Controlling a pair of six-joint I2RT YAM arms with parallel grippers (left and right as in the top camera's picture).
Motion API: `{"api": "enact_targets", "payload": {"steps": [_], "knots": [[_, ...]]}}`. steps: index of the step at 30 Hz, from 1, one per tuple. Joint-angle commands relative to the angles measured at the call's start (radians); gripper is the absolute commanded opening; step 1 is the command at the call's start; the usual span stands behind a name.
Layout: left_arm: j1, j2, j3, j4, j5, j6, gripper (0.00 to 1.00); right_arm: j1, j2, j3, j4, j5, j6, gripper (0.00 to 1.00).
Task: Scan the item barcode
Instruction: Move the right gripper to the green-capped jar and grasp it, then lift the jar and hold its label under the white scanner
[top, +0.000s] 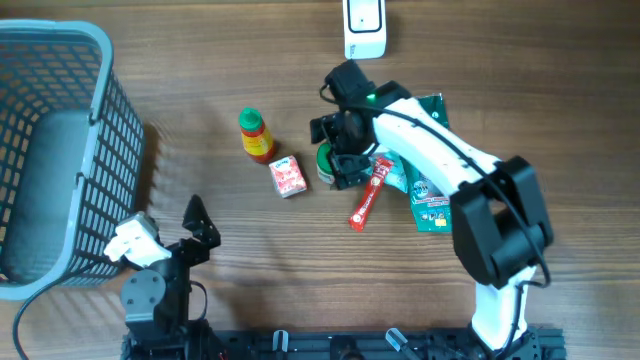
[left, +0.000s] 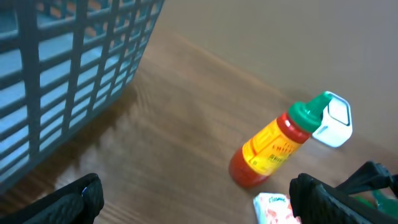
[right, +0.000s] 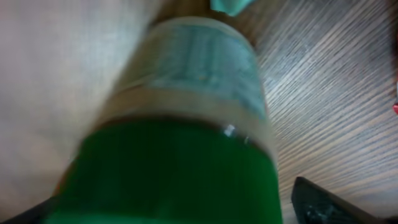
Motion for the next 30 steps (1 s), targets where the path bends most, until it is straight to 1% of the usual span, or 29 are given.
{"api": "enact_targets", "payload": {"steps": [1, 4, 6, 8, 10, 12, 15, 17, 18, 19, 20, 22, 25, 28, 30], "knots": [[0.001, -0.002, -0.007, -0.019, -0.017, 0.001, 1.00, -0.001, 0.062, 0.013, -0.004, -0.032, 0.053, 0.88], [0.001, -0.002, -0.007, -0.063, -0.017, 0.001, 1.00, -0.001, 0.062, 0.013, -0.026, 0.021, -0.019, 0.81], [0.001, -0.002, -0.007, -0.103, -0.017, 0.001, 1.00, -0.006, 0.062, 0.013, -0.071, 0.065, -0.124, 0.75], [0.001, -0.002, -0.007, -0.146, -0.017, 0.001, 1.00, -0.006, 0.061, 0.013, -0.089, 0.116, -0.321, 0.72], [0.001, -0.002, -0.007, -0.194, -0.017, 0.001, 1.00, -0.008, 0.061, 0.013, -0.106, 0.133, -0.595, 0.67], [0.001, -0.002, -0.007, -0.237, -0.017, 0.001, 1.00, -0.008, 0.061, 0.013, -0.173, 0.200, -0.829, 0.66], [0.001, -0.002, -0.007, -0.282, -0.017, 0.001, 1.00, -0.008, 0.061, 0.013, -0.245, 0.356, -1.074, 0.66], [0.001, -0.002, -0.007, -0.297, -0.017, 0.001, 1.00, -0.008, 0.061, 0.013, -0.243, 0.374, -1.232, 0.66], [0.001, -0.002, -0.007, -0.297, -0.017, 0.001, 1.00, -0.008, 0.061, 0.013, -0.243, 0.374, -1.285, 0.67], [0.001, -0.002, -0.007, -0.297, -0.017, 0.001, 1.00, -0.008, 0.061, 0.017, -0.250, 0.374, -1.317, 0.80], [0.001, -0.002, -0.007, -0.297, -0.017, 0.001, 1.00, -0.008, 0.061, 0.029, -0.274, 0.374, -1.321, 0.98], [0.001, -0.002, -0.007, -0.297, -0.017, 0.001, 1.00, -0.008, 0.060, 0.084, -0.337, 0.375, -1.322, 1.00], [0.001, -0.002, -0.007, -0.297, -0.017, 0.001, 1.00, -0.008, 0.053, 0.220, -0.443, 0.380, -1.300, 1.00], [0.001, -0.002, -0.007, -0.297, -0.017, 0.001, 1.00, -0.008, 0.034, 0.332, -0.531, 0.382, -1.235, 0.99], [0.001, -0.002, -0.007, -0.297, -0.017, 0.001, 1.00, -0.008, 0.024, 0.392, -0.570, 0.381, -1.146, 1.00]]}}
